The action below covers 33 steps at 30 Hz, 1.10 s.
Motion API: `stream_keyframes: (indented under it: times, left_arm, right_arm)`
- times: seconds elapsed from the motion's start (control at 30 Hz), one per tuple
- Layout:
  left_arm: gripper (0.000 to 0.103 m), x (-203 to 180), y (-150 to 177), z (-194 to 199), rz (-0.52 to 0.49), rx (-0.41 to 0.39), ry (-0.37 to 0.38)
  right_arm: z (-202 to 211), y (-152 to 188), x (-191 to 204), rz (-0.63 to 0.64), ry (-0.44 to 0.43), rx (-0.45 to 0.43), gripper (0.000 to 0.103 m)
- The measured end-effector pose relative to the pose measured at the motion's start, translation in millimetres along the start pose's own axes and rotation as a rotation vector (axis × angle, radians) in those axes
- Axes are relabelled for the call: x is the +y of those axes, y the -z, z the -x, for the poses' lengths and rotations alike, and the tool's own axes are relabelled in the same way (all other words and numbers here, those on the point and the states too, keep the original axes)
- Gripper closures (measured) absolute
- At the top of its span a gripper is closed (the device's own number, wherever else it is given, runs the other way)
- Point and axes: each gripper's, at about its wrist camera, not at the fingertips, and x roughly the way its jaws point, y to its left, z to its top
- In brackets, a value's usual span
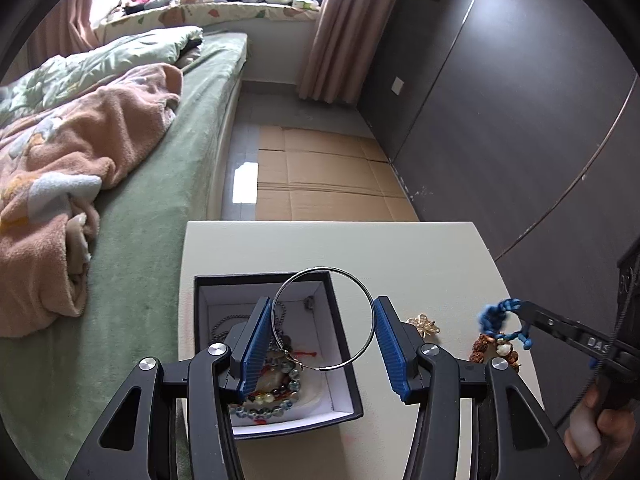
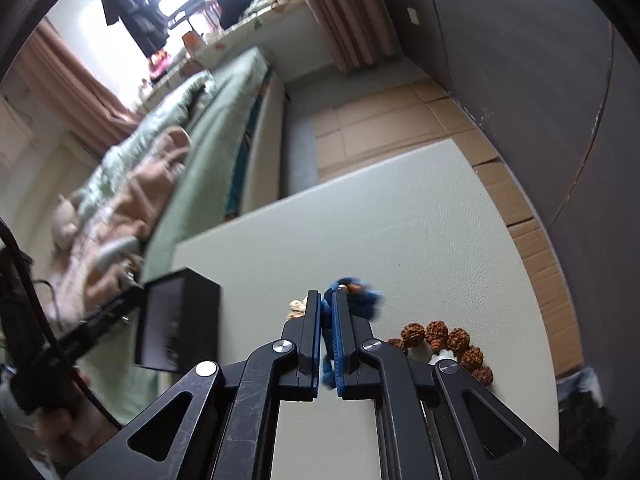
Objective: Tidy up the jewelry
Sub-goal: 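Lower the hoop into the box while right gripper drops the blue pendant in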
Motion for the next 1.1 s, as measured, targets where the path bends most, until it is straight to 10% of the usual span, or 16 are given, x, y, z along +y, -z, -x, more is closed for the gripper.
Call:
stream_keyframes:
  times: [0.43,0.67,1.1]
  left_arm:
    - [0.050,20,6,16,0.007,0.000,-0.027]
    - [0.020,37,3,23,0.064,-0.006,-0.003]
    - [0.020,60,-2,41,0.105,-0.055,-0.029]
  right_arm:
    - [19,8,31,-0.030,-0.297,-0.108,0.096]
    - [10,9,56,0.001,-0.353,-0.119,0.096]
    - [-39,21,125,0.044,-0.437,-0.048,0.096]
